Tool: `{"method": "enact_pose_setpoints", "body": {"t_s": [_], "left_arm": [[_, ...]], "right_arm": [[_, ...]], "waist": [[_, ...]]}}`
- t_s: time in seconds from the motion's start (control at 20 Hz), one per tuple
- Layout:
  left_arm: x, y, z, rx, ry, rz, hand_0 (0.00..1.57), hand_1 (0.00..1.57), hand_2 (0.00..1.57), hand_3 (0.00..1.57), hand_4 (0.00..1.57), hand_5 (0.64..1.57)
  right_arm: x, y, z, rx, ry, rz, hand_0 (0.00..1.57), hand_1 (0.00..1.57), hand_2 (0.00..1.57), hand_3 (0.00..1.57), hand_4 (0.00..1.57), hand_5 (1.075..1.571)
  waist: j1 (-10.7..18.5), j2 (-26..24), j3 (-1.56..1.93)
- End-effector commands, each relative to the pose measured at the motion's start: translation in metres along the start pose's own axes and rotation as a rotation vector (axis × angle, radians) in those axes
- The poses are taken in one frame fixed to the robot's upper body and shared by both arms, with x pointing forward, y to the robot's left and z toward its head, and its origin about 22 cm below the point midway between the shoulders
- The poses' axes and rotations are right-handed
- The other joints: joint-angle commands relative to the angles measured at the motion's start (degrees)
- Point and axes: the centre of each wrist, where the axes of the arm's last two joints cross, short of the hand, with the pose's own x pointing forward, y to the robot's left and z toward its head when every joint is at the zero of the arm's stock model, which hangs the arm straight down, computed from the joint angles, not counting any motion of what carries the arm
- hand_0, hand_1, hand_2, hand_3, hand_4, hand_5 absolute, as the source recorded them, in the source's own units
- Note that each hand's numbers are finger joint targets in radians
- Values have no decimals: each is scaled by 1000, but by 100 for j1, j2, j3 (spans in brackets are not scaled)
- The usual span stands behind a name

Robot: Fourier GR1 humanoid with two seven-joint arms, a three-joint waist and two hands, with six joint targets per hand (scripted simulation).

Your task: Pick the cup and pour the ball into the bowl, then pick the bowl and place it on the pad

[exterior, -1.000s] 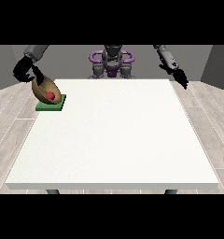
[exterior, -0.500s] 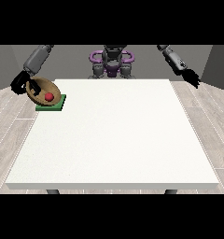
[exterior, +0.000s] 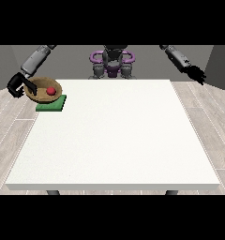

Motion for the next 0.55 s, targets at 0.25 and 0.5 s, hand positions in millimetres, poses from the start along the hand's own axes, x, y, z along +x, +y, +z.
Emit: {"method": "enact_pose_setpoints", "body": {"t_s": [0.25,0.5], "left_arm": [[18,15,0,22,21,15,0,0,0,0,883,1213],[-8,0,32,-7,151,1,0,0,0,0,883,1213]], "right_arm": [[7,-21,-4,-6,25,-98,0,0,483,31,0,1297],[36,13,-11,163,-62,-220,0,0,102,369,501,1371]], "waist": [[-93,-214,29],[-91,-907,13]]}}
